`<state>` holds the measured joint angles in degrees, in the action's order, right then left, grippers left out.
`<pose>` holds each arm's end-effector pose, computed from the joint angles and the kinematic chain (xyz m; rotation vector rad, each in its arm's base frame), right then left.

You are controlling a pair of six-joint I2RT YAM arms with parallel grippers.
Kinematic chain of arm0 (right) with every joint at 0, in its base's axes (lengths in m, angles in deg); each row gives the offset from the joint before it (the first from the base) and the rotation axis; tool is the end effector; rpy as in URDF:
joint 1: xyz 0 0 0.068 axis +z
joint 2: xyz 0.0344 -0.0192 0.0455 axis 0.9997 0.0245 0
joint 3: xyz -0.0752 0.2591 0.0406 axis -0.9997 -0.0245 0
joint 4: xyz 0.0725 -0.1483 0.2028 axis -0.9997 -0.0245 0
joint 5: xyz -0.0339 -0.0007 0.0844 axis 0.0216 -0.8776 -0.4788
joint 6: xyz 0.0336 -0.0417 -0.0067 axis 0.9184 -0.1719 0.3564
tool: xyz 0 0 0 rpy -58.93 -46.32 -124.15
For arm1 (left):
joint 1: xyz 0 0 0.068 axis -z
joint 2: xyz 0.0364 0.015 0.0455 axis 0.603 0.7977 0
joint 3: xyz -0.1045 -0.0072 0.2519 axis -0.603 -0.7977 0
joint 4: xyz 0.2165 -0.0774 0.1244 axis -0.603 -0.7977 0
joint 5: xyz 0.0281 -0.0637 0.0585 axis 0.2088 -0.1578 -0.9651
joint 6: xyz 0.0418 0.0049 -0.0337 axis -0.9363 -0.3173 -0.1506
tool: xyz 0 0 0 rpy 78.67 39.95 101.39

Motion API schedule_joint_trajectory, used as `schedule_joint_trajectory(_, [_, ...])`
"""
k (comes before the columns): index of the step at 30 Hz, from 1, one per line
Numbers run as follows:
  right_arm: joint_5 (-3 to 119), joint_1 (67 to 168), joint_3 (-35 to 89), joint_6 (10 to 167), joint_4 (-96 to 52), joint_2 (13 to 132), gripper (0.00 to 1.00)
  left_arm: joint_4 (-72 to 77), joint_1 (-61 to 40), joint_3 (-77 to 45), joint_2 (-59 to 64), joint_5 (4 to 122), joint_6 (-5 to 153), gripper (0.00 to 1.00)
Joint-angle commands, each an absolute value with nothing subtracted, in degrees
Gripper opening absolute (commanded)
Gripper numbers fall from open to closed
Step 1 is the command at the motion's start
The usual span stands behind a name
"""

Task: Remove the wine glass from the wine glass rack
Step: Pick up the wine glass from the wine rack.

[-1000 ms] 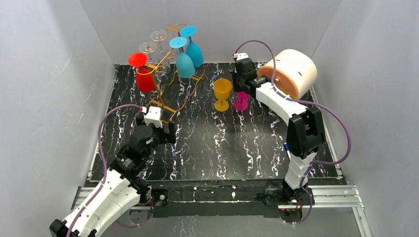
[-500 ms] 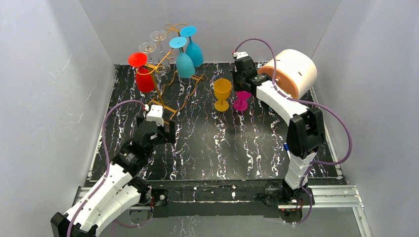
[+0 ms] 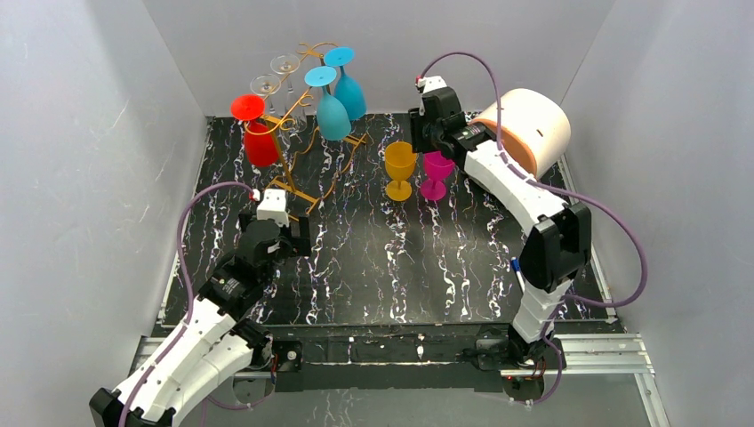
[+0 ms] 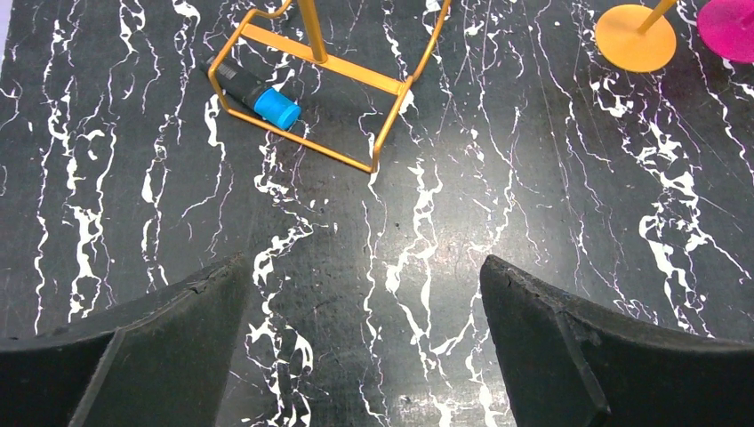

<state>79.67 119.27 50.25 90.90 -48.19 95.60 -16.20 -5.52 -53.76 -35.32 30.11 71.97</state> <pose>0.3721 0.2110 0.3471 -0.2539 2.1034 0.1626 0.1422 -0.0698 0.2866 0.0649 1.8781 -0.0847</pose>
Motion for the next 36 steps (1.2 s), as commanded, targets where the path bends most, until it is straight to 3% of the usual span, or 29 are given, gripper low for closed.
schedule_joint_trajectory(1, [77.8,120.0,49.5,99.8,-39.8,87.5,0.53,-17.0,-6.1,-51.4,-36.7,26.9,73.2,0.98])
schedule_joint_trajectory(5, [65.6,120.1,36.2,112.9,-17.0,81.1,0.58,-17.0,-6.2,-51.5,-37.6,25.6,73.3,0.98])
schedule_joint_trajectory(8, [62.0,120.2,35.3,121.4,-11.2,82.3,0.59,-17.1,-6.2,-51.5,-37.7,25.3,73.1,0.98])
schedule_joint_trajectory(16, [50.9,121.1,49.2,136.2,-3.7,94.6,0.59,-17.0,-6.2,-51.7,-38.6,22.3,74.2,0.98])
schedule_joint_trajectory(27, [57.1,122.1,83.3,136.0,-17.2,115.0,0.59,-16.8,-7.4,-51.5,-38.7,23.9,75.3,0.98])
schedule_joint_trajectory(36, [56.2,122.2,89.6,139.5,-16.7,122.5,0.54,-15.8,-9.0,-51.2,-39.5,29.0,76.7,0.98])
